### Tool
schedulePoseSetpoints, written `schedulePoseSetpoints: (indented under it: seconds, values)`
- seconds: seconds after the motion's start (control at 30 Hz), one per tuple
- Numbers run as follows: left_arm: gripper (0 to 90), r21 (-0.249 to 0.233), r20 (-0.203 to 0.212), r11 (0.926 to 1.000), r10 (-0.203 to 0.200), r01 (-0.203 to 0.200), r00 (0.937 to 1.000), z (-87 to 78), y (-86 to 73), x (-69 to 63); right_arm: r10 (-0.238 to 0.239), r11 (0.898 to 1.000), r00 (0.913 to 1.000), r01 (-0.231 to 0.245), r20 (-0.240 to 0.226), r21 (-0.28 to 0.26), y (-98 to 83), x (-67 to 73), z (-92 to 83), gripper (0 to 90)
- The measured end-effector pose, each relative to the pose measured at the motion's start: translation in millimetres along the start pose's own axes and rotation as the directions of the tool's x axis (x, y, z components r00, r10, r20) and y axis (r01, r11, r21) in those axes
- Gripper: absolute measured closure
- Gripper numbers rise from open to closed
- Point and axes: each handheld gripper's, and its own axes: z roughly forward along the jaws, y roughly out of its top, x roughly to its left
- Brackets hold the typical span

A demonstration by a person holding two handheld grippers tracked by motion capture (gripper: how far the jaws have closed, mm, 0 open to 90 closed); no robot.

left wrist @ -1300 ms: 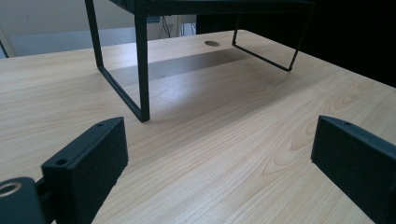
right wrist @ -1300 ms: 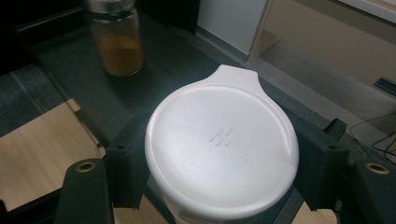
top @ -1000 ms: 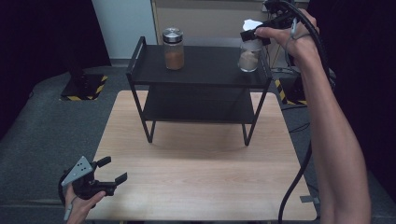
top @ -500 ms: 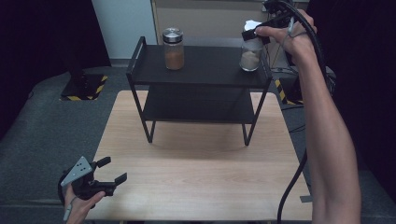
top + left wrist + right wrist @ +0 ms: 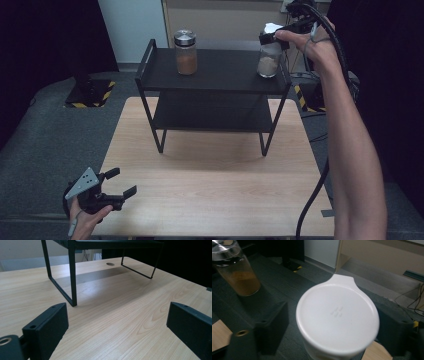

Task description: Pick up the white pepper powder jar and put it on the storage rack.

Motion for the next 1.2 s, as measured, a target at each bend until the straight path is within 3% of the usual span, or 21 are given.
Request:
schedulePoseSetpoints:
  seconds: [0.07,0.13,0.23,0.4,0.53,0.7,0.83,1.2]
  values:
    - [2.7,0.000,-0.002,1.0000,-0.001,0.001,1.0000,0.0,-0.1,0.0,-0.001,0.999,0.9996,0.002,0.029,-0.045,-7.1,2.6,-4.4,8.8]
    - [2.6,-0.001,-0.003,1.0000,0.000,0.000,1.0000,-0.4,-0.2,-0.3,0.043,0.995,0.9991,-0.043,0.001,-0.086,-13.4,-3.6,-9.6,5.9]
    - [2.7,0.000,-0.005,1.0000,-0.001,0.001,1.0000,-0.2,-0.2,-0.3,0.033,0.988,0.9991,-0.028,0.028,-0.150,-21.2,-1.5,-22.3,4.6]
    - [2.7,0.002,-0.003,1.0000,0.002,-0.002,1.0000,0.4,0.1,-0.7,0.038,0.974,0.9990,-0.032,0.023,-0.222,-34.0,-2.5,-46.6,3.6]
    - [2.7,0.004,-0.002,1.0000,0.004,-0.004,1.0000,1.2,0.7,-1.0,0.041,0.965,0.9990,-0.044,-0.017,-0.257,-47.3,-6.8,-64.6,3.3]
    - [2.7,0.007,-0.002,1.0000,0.005,-0.005,1.0000,2.6,1.6,-0.9,0.020,0.958,0.9993,-0.029,-0.033,-0.287,-69.9,-6.2,-84.1,3.0]
    - [2.7,0.010,-0.001,0.9999,0.008,-0.008,1.0000,3.6,2.1,-1.3,0.002,0.951,0.9971,-0.025,-0.077,-0.307,-95.5,-7.4,-95.6,2.7]
    - [2.6,-0.001,-0.013,1.0000,0.002,-0.002,0.9999,2.4,1.0,-3.1,-0.092,0.949,0.9905,0.056,-0.102,-0.311,-163.3,13.0,-113.3,2.2]
